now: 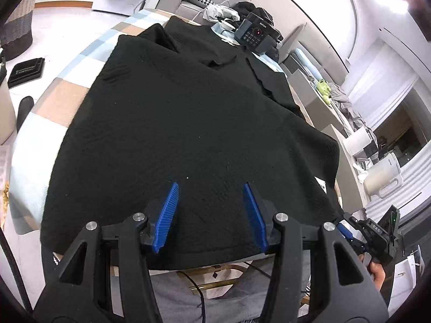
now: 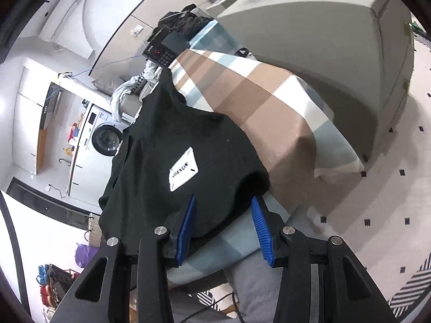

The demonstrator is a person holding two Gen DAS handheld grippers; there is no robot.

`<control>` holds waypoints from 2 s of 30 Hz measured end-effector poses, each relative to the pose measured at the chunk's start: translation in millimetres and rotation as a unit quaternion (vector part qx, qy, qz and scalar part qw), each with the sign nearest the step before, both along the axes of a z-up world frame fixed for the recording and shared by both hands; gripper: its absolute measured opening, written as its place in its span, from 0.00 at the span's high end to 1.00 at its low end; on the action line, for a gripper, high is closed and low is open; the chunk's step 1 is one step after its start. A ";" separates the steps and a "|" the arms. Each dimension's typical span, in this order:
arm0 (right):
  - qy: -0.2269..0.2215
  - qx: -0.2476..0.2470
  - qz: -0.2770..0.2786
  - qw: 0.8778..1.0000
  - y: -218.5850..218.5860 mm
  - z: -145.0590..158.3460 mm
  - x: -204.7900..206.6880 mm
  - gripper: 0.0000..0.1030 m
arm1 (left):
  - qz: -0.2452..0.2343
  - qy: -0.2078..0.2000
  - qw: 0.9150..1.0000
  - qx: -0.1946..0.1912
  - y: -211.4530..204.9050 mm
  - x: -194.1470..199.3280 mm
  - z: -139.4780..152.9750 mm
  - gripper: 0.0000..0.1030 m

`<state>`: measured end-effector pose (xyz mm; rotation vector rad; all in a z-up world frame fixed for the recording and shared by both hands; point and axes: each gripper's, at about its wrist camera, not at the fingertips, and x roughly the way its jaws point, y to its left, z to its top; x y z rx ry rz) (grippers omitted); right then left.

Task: Fold small clothes
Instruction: 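Lower the folded hem onto the sweater and open both tools, then grasp the sweater edge near the JIAXUN label with both tools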

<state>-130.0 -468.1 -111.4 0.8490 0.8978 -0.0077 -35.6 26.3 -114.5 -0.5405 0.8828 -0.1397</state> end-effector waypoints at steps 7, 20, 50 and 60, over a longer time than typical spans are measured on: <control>-0.017 -0.049 -0.003 0.999 -1.4 3.0 11.0 0.98 | 0.006 0.006 1.000 0.002 -2.3 6.7 -4.6 0.55; -0.011 -0.038 -0.020 0.999 -31.5 18.1 0.7 0.81 | 0.022 -0.003 0.999 0.033 10.7 35.5 6.1 0.55; 0.039 -0.188 0.041 0.980 -12.7 15.1 50.3 0.59 | 0.095 0.018 0.992 0.087 75.9 99.5 -5.1 0.47; -0.037 -0.159 0.076 0.984 -4.7 41.9 105.4 0.58 | 0.092 0.023 0.991 0.093 82.4 118.2 -13.5 0.46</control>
